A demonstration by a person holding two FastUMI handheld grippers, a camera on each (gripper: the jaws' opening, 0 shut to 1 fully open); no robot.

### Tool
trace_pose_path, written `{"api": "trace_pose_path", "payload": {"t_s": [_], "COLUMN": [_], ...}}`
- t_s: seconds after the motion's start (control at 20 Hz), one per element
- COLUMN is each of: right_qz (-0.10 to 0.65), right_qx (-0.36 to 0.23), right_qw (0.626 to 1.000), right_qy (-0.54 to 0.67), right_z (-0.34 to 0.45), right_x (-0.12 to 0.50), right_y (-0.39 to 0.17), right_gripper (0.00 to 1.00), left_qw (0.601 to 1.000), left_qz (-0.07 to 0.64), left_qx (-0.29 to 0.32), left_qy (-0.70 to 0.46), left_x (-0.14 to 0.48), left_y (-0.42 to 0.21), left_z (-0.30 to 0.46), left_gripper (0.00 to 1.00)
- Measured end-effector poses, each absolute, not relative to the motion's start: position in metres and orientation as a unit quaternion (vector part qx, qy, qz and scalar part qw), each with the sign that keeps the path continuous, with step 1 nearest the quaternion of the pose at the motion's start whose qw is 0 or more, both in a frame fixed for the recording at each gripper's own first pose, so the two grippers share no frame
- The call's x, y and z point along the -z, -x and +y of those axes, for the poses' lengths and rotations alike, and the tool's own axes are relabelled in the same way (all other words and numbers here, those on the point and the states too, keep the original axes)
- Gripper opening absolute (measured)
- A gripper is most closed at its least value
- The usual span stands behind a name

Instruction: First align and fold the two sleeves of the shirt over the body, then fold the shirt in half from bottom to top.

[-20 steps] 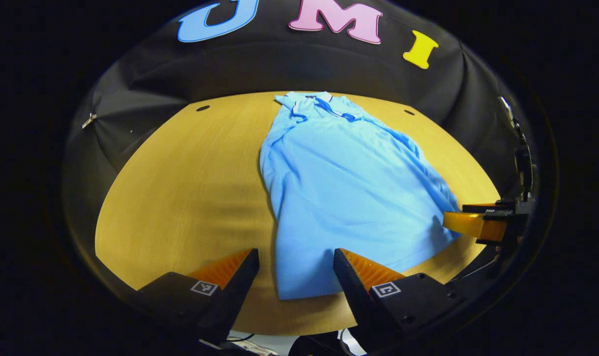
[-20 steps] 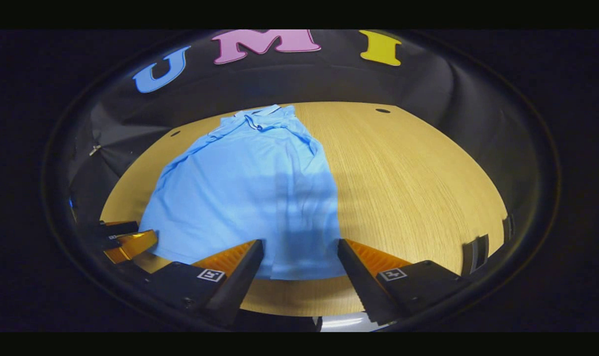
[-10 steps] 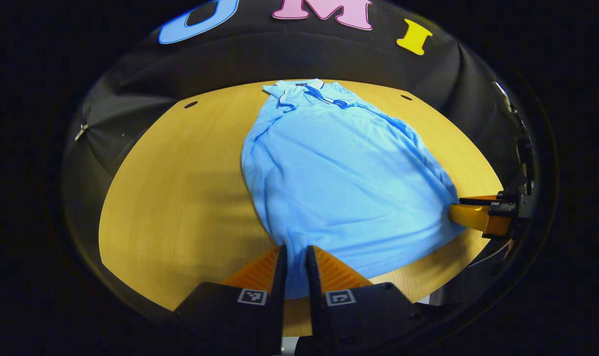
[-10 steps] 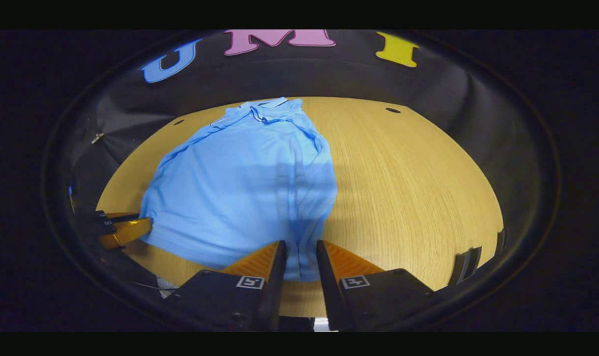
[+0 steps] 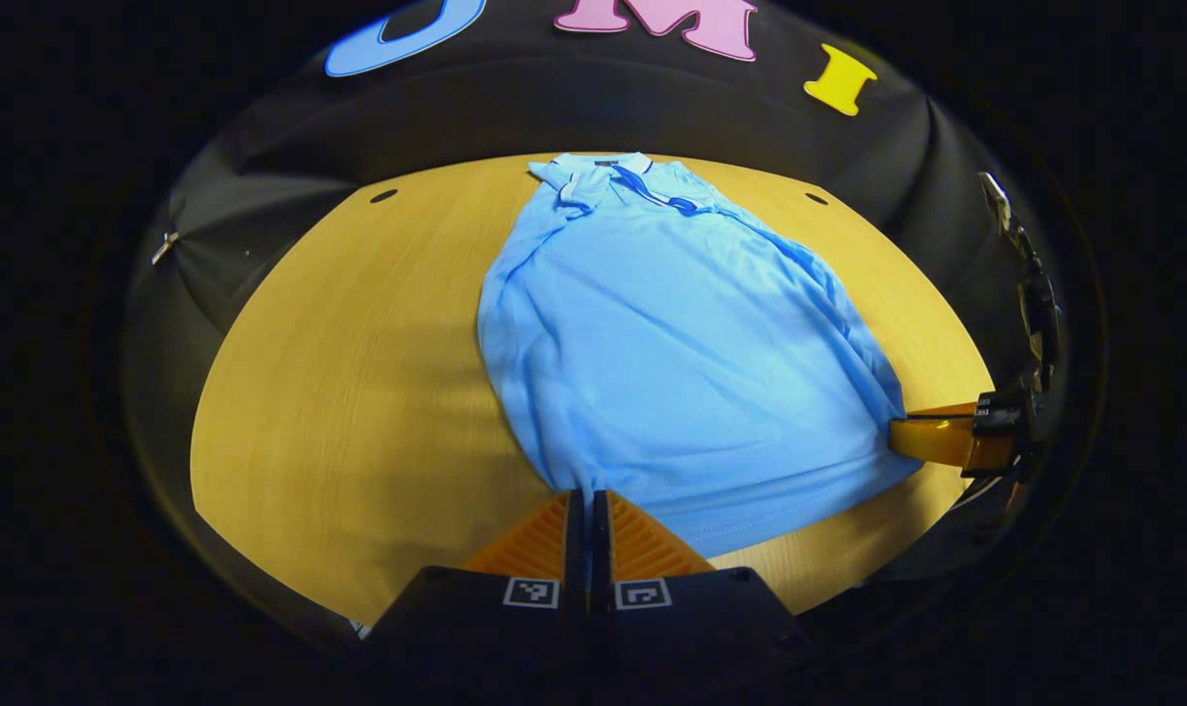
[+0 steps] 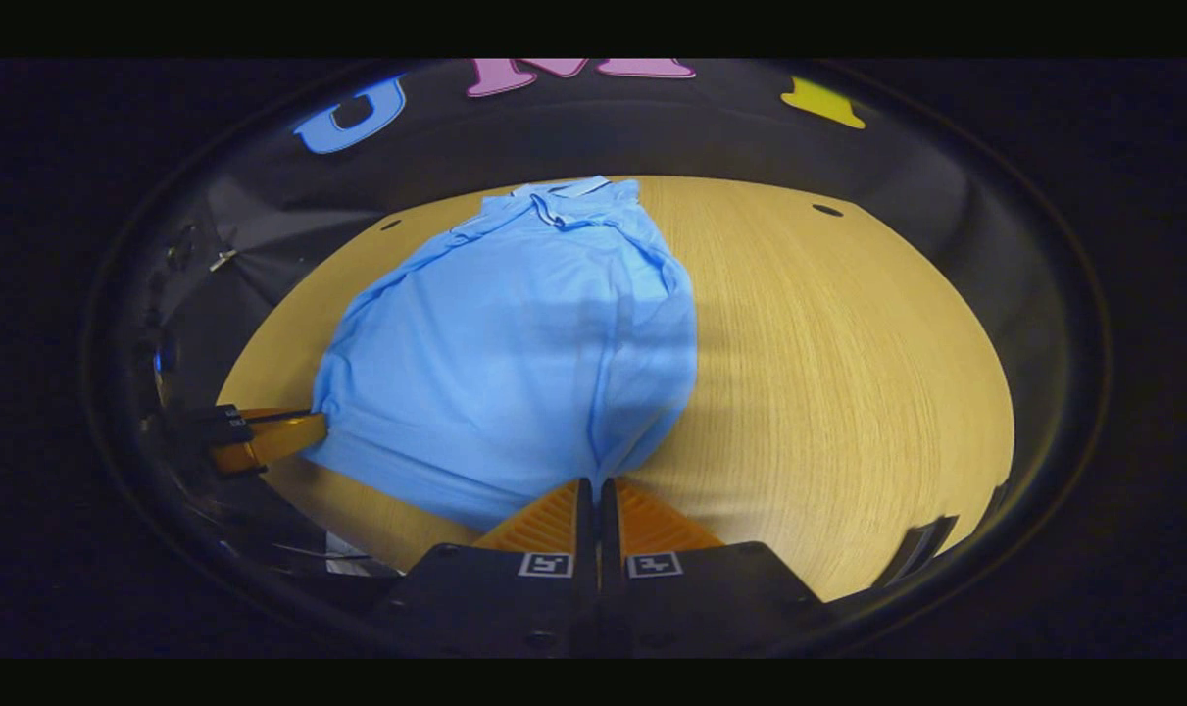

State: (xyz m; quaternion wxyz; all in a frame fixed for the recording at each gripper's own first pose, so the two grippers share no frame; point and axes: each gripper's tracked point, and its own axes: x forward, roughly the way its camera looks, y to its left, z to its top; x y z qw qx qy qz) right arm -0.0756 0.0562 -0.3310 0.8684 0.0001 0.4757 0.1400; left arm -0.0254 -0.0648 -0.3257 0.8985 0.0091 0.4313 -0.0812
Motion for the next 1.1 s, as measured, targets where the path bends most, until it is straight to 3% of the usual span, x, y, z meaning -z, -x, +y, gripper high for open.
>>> {"api": "trace_pose_path", "payload": {"t_s": [0.3,0.35,0.55,0.6,0.65,0.9,1.05,1.1], "right_qz": [0.469,0.464,0.438,0.433,0.427,0.389,0.367,0.359], "right_qx": [-0.157,-0.160,-0.181,-0.186,-0.190,-0.198,-0.205,-0.206], "right_qw": [0.869,0.871,0.880,0.882,0.884,0.900,0.906,0.909], "right_qy": [0.005,0.005,0.013,0.007,0.000,-0.021,-0.043,-0.041], "right_z": [0.060,0.061,0.070,0.074,0.079,0.094,0.104,0.107], "right_x": [0.305,0.298,0.262,0.252,0.242,0.192,0.164,0.158], "right_y": [0.064,0.061,0.035,0.026,0.015,-0.055,-0.098,-0.114], "right_gripper": [0.05,0.00,0.05,0.00,0.11,0.11,0.00,0.05], "left_qw": [0.893,0.895,0.901,0.902,0.904,0.920,0.927,0.929], "left_qz": [0.443,0.440,0.428,0.425,0.420,0.385,0.366,0.360], "left_qx": [0.077,0.079,0.079,0.076,0.075,0.080,0.085,0.086], "left_qy": [0.005,0.005,0.000,-0.001,-0.002,0.000,0.003,0.003], "left_x": [0.306,0.298,0.259,0.249,0.238,0.178,0.151,0.142], "left_y": [0.029,0.028,0.006,-0.003,-0.012,-0.069,-0.105,-0.121], "left_z": [-0.066,-0.066,-0.062,-0.061,-0.060,-0.060,-0.061,-0.060], "left_gripper": [0.06,0.06,0.06,0.06,0.06,0.06,0.06,0.06]}}
